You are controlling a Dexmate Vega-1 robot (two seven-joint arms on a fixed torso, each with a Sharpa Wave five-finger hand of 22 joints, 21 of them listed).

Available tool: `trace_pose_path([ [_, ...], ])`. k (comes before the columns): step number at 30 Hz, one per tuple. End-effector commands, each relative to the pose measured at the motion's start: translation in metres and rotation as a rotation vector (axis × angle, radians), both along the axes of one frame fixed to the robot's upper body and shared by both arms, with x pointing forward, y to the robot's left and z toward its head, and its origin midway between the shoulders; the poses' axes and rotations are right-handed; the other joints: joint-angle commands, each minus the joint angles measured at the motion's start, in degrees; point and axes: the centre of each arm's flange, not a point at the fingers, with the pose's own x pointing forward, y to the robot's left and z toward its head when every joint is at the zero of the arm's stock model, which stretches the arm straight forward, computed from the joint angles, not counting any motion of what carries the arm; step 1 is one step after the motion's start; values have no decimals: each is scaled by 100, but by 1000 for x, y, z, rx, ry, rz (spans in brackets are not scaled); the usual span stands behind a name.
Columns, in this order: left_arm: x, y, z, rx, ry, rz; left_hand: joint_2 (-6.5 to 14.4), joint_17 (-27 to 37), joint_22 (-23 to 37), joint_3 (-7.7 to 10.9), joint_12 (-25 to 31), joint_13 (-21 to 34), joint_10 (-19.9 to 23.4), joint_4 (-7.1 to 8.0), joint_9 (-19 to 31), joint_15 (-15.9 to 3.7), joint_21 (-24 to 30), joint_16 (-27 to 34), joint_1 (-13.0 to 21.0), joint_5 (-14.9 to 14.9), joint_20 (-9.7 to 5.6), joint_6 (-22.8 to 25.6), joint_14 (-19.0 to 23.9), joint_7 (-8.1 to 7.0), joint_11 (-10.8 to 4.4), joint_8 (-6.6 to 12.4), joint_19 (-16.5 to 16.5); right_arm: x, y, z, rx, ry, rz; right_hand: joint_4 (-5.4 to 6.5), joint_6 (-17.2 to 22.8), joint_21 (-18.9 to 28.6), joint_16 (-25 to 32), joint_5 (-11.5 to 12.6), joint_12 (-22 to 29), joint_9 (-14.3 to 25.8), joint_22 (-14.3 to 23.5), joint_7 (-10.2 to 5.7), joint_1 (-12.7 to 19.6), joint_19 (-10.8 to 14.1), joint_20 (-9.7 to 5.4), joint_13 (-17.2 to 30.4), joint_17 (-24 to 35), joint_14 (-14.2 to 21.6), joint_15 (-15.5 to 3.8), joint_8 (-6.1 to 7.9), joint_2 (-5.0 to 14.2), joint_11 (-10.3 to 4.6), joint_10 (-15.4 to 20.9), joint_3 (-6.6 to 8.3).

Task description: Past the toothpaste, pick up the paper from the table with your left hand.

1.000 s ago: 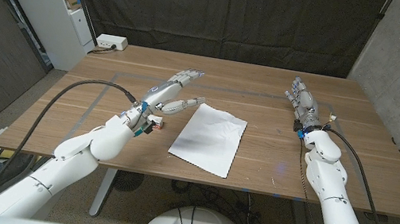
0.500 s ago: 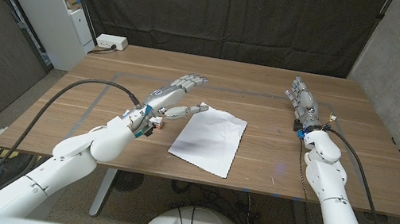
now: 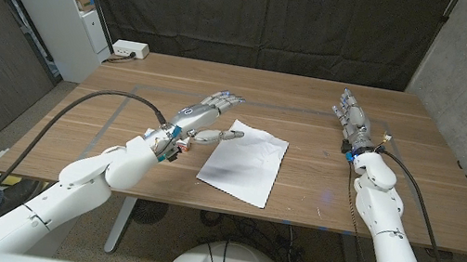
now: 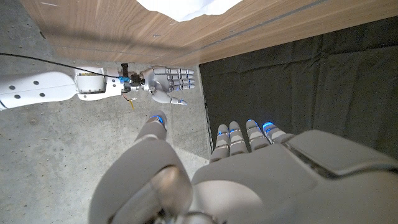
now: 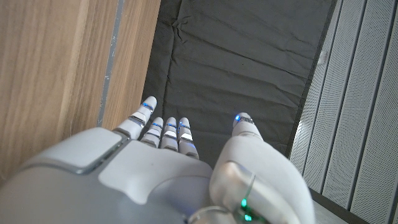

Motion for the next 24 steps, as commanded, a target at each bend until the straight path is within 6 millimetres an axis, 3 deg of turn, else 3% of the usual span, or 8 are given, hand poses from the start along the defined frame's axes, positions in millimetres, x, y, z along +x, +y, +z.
trace_pose_path([
  [1,2,-3,-2,66,62,54,-47,16,23,21,-9,12,-37,-78,16,56,-34,-12,152,36,49,-72,-113,-5,-12,-7,-105,3,3,1,-2,7,2,-37,12,-19,27,34,4,27,20,-35,55,45,23,14,19,19,12,3,3,30,19,11],
  [8,3,-5,-3,84,84,57,-122,19,21,9,-17,14,-58,-124,18,163,-55,-23,235,56,103,-108,-183,-5,-25,-5,-132,3,5,1,-1,9,3,-42,17,-35,26,33,4,28,21,-28,54,47,28,15,18,17,14,5,4,32,22,7],
  [16,4,-12,-3,135,93,81,-310,24,25,-27,46,20,112,-165,21,285,-106,-3,468,138,349,120,-306,-159,-206,99,-271,2,2,1,8,6,-4,-50,21,-53,23,31,4,28,21,-25,56,51,26,15,16,12,14,6,2,36,22,2],
  [20,4,-16,-3,175,97,118,-434,23,35,-65,120,21,359,-148,24,306,-78,72,618,210,619,480,-143,-215,-346,199,-243,1,0,1,12,4,-7,-55,23,-62,22,31,3,28,22,-31,59,52,26,15,15,10,16,7,5,35,20,1],
  [24,5,-21,-2,217,112,144,-497,22,41,-90,155,23,489,-140,24,310,-89,99,679,246,738,548,-50,-216,-402,200,-291,0,-2,2,12,4,-8,-58,23,-71,21,31,1,28,22,-30,60,51,25,15,14,8,15,7,5,36,17,0],
])
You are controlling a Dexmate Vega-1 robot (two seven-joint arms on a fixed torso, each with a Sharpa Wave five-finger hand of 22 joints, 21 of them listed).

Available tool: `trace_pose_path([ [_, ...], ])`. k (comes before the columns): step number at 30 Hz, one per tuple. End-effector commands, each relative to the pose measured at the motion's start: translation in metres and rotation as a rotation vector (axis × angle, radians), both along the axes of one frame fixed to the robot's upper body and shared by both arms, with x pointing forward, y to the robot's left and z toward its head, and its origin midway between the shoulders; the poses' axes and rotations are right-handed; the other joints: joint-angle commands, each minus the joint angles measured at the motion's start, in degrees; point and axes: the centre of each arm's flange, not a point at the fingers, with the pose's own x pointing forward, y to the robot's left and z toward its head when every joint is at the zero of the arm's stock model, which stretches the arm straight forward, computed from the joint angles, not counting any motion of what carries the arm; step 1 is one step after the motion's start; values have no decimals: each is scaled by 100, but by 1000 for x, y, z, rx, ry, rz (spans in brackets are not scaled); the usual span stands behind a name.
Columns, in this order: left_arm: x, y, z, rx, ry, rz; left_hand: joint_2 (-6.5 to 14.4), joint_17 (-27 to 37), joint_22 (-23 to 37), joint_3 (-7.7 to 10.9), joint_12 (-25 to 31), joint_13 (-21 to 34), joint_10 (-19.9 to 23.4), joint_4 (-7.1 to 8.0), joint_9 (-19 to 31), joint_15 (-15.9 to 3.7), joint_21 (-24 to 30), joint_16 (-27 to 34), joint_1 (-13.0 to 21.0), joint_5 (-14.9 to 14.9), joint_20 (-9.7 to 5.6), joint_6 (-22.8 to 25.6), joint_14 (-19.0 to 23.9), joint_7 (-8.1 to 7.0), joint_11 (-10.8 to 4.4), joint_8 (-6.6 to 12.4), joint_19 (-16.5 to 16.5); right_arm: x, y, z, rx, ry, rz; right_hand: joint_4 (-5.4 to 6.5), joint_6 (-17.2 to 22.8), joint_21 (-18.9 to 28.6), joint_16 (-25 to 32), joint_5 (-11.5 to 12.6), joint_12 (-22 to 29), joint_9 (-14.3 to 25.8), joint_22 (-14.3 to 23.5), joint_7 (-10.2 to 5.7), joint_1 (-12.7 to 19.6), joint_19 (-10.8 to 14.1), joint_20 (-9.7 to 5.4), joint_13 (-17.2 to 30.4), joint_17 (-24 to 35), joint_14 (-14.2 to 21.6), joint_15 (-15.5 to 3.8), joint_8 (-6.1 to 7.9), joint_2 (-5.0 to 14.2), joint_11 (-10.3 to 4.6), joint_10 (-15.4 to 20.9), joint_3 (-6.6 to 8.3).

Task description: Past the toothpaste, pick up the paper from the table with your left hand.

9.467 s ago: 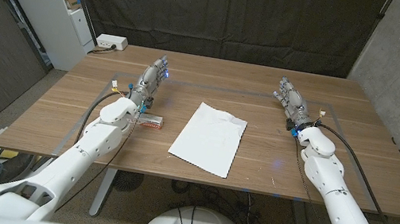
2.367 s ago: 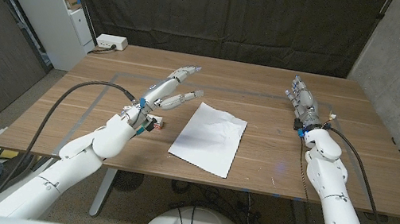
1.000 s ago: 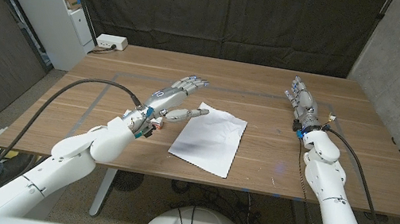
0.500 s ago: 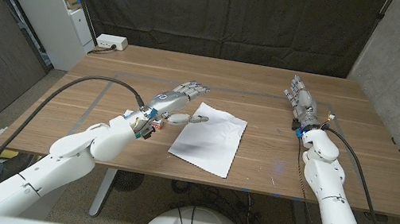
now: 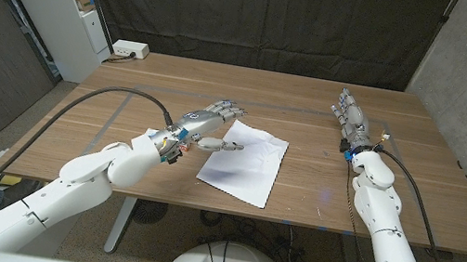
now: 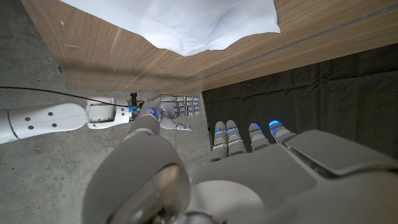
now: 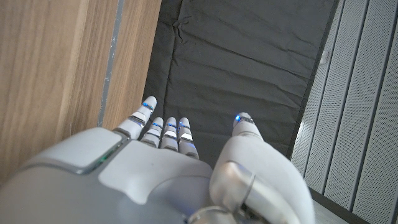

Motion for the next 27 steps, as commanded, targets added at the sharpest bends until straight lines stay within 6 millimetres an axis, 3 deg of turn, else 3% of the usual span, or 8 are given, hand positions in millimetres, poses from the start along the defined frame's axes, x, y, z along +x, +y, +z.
trace_pose_path([
  [1,0,-13,2,111,23,65,-32,9,17,-42,49,10,138,-5,25,22,-6,73,104,58,125,114,107,-8,-46,46,-280,-2,-4,1,9,-2,-6,-36,25,-9,20,31,0,28,22,-30,60,18,-8,16,13,8,14,8,4,41,14,23],
  [11,1,-22,6,178,48,117,-188,9,25,-126,5,13,94,7,26,32,-39,55,171,121,257,31,124,-13,-23,-24,-422,-1,-7,1,15,1,-8,-45,22,-32,18,31,0,28,23,-33,63,21,-5,16,11,3,10,7,7,37,16,19],
  [27,12,-30,2,226,76,136,-316,14,32,-250,-97,18,-114,54,25,29,-43,-6,203,193,295,-164,-32,14,28,-132,-550,4,-8,-1,21,9,-6,-47,27,-64,23,30,1,29,24,-28,50,28,0,17,13,12,8,9,13,28,19,9],
])
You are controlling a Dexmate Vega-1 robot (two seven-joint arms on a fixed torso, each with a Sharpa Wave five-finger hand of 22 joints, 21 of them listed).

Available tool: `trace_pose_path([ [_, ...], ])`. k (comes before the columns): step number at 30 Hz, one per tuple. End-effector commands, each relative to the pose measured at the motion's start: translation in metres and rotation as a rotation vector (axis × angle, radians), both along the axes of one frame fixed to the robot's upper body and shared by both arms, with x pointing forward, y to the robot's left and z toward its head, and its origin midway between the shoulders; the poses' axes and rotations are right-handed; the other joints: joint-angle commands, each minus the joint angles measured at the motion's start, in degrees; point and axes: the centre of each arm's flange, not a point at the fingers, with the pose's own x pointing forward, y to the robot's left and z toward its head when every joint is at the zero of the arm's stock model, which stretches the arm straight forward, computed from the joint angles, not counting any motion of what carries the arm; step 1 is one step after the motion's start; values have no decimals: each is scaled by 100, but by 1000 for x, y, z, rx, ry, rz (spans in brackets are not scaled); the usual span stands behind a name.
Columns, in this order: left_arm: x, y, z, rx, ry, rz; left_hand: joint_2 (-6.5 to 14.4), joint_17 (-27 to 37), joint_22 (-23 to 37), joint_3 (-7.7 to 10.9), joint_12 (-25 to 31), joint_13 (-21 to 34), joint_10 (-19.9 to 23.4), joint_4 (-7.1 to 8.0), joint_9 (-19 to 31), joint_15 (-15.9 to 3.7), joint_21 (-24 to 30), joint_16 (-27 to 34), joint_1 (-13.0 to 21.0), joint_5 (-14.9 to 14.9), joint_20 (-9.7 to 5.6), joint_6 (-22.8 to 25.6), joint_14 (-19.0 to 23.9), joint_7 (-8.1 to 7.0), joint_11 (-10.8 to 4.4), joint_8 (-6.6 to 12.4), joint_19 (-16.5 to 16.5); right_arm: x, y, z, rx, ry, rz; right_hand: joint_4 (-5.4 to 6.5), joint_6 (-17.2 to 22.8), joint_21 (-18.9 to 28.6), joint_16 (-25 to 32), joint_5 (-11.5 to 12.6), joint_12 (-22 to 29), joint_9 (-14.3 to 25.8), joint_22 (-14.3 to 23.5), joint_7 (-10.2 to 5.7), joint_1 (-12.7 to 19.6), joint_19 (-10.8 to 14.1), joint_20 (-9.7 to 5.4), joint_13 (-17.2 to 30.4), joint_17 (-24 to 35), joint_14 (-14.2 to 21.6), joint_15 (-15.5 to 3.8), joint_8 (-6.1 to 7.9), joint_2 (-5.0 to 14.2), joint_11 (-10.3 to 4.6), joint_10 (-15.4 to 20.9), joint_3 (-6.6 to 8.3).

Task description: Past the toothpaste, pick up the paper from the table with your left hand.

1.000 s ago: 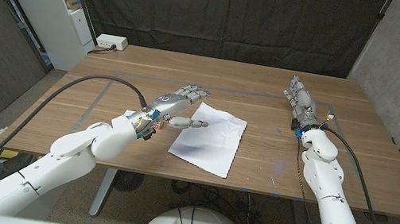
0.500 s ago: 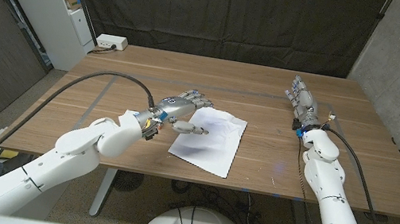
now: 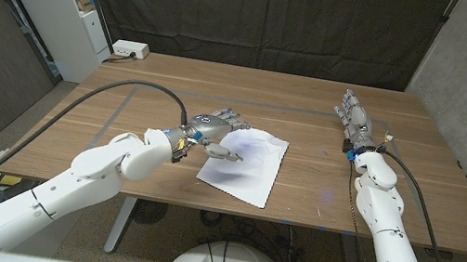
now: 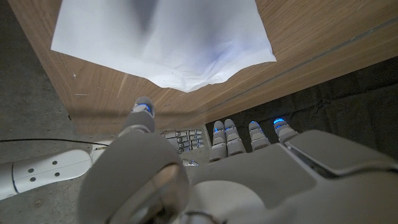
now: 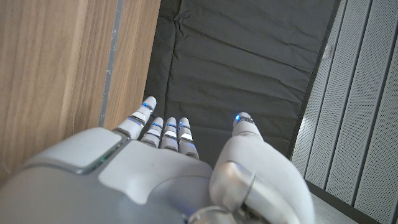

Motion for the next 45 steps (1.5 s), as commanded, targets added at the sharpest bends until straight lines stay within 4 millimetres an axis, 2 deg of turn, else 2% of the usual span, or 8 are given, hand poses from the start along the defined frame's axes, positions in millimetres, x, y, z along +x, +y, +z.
trace_pose_path([
  [1,11,-7,-5,38,24,20,-72,15,28,-46,-19,19,-43,3,26,-34,-3,-22,2,71,69,-65,-77,11,30,-17,-544,4,0,0,4,4,2,-30,31,-19,23,30,0,29,24,-26,50,29,-2,13,12,11,5,10,14,26,17,-10],
  [12,27,-17,-8,41,32,33,-78,17,30,-79,-22,21,-48,19,26,-58,-9,-31,14,97,69,-72,-129,17,35,-22,-606,3,-9,4,-1,6,-13,-42,28,-46,18,32,2,29,25,-34,56,29,1,13,9,4,9,9,17,36,23,-12],
  [45,40,-27,-31,62,102,72,-30,20,34,-117,4,25,31,44,26,-76,21,-10,96,169,67,24,-135,11,8,7,-629,3,-15,-2,1,17,-16,-58,28,-108,14,33,-1,29,27,-32,49,44,3,14,9,-6,18,8,20,38,17,-27],
])
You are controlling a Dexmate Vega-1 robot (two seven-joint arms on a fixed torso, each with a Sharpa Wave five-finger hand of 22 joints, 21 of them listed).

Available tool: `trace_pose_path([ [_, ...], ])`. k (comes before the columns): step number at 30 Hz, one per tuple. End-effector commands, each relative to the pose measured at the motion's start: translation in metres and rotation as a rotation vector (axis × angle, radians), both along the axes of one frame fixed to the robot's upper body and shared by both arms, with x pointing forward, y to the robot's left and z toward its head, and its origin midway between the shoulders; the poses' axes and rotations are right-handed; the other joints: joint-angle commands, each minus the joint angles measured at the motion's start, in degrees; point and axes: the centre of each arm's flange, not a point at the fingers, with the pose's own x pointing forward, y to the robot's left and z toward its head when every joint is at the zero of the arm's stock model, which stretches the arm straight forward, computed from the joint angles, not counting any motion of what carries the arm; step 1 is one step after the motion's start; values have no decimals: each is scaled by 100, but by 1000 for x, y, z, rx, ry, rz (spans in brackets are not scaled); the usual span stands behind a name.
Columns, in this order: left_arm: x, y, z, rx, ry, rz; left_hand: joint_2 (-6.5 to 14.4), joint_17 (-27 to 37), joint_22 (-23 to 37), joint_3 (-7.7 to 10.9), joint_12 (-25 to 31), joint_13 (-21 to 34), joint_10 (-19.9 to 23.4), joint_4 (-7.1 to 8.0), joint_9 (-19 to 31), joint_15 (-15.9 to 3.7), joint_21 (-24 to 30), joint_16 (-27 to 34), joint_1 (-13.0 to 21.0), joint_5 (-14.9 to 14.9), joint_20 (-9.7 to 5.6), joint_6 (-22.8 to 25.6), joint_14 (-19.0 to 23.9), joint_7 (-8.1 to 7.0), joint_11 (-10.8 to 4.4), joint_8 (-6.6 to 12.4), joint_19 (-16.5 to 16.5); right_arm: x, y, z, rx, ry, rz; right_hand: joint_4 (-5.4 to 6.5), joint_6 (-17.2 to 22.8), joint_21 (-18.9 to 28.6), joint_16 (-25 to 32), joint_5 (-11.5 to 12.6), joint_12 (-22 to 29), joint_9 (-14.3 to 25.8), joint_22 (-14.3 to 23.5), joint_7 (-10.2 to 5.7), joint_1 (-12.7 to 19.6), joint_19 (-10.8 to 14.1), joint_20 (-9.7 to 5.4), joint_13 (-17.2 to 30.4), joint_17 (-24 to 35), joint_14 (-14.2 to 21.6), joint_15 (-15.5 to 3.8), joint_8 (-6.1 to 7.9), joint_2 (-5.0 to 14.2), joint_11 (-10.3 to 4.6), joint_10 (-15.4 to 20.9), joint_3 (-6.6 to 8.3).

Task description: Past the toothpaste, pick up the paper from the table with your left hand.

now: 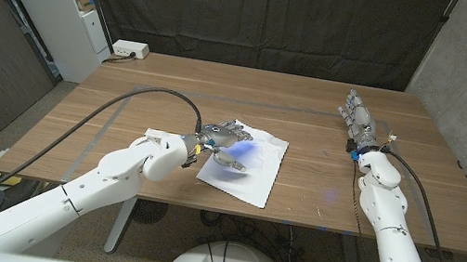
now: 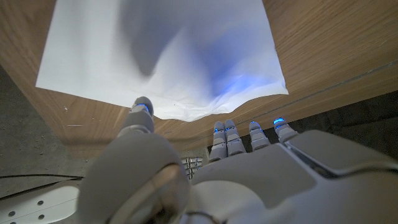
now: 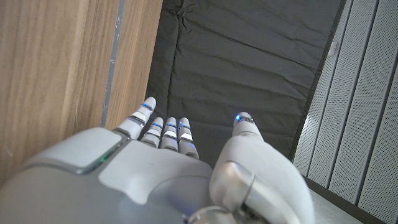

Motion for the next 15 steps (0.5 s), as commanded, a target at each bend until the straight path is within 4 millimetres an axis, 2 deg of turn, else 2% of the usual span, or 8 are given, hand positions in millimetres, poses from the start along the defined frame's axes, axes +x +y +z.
trace_pose_path([
  [1,5,-5,-9,15,22,16,-10,21,7,-24,12,26,44,-4,27,30,21,-10,73,50,69,63,-29,-12,2,6,-629,-1,-2,-5,-1,9,0,-36,27,-14,14,33,1,29,27,-35,50,47,5,17,8,-4,20,8,21,38,22,-2],
  [15,5,-7,-11,51,12,69,-1,21,8,-47,24,27,87,7,27,32,37,0,97,74,67,100,-18,-12,3,11,-615,-2,-2,-9,9,11,0,-38,23,-38,15,33,-3,29,27,-38,43,49,6,17,10,-6,23,6,28,37,12,-7],
])
